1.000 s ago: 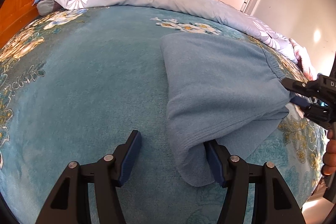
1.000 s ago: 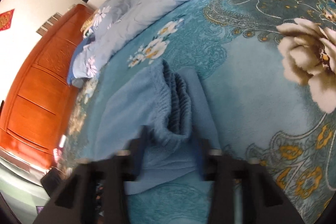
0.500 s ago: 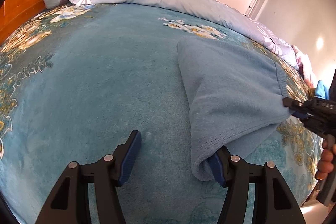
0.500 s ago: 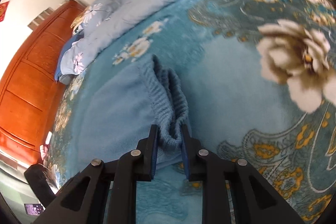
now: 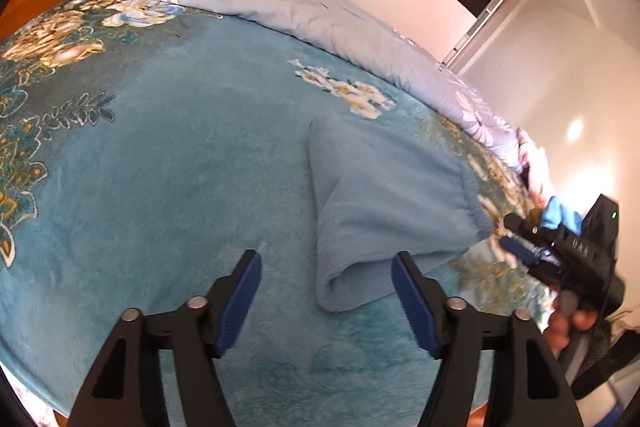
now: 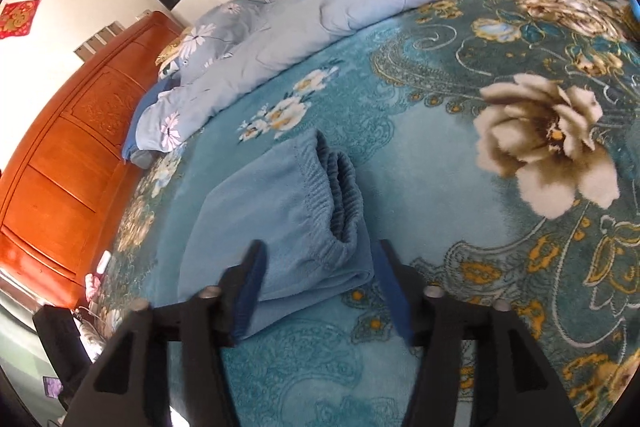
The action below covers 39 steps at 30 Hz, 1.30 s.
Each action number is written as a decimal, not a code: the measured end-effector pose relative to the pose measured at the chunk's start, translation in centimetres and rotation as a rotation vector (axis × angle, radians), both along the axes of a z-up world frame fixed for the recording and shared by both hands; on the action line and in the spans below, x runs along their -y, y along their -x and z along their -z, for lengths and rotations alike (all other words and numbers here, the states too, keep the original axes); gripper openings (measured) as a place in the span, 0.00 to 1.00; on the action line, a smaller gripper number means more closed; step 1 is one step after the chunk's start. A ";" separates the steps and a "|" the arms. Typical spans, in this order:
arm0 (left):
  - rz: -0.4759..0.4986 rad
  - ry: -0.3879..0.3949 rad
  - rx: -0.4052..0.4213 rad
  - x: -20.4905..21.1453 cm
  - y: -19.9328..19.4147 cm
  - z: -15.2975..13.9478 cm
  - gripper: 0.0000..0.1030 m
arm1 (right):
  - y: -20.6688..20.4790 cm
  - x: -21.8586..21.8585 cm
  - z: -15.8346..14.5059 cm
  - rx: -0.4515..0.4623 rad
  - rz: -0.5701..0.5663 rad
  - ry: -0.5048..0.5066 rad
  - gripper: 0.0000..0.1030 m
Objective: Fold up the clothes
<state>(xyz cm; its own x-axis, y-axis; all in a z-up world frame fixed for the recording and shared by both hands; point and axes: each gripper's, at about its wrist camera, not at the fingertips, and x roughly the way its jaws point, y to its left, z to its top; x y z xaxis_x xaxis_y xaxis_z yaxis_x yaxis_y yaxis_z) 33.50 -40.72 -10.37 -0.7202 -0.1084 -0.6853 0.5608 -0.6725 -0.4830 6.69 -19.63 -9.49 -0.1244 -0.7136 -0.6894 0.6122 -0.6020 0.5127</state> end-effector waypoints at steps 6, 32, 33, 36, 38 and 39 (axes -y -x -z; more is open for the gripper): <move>0.037 -0.097 -0.030 1.3 2.1 -0.4 0.94 | -0.1 1.6 0.0 0.004 -0.058 -0.007 0.73; 0.165 -0.073 0.139 4.8 12.7 5.2 1.00 | 4.7 7.4 6.3 0.135 -0.205 0.022 0.83; 0.171 -0.081 0.143 4.9 12.7 5.2 1.00 | 4.7 7.5 6.4 0.136 -0.210 0.022 0.81; 0.186 -0.110 0.155 5.3 12.9 5.3 1.00 | 4.7 7.7 6.6 0.145 -0.220 0.019 0.70; 0.195 -0.120 0.162 5.4 13.0 5.3 1.00 | 4.8 7.6 6.7 0.141 -0.220 0.011 0.64; 0.199 -0.119 0.168 5.4 13.1 5.3 1.00 | 4.9 7.5 6.8 0.143 -0.218 0.010 0.60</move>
<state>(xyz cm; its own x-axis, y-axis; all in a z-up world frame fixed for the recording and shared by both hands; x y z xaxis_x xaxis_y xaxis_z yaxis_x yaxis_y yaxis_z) 20.39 -46.09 -15.71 -0.5944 0.1117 -0.7964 0.5024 -0.7217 -0.4762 1.83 -27.11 -16.25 0.1309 -0.7195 -0.6820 0.6479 -0.4586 0.6082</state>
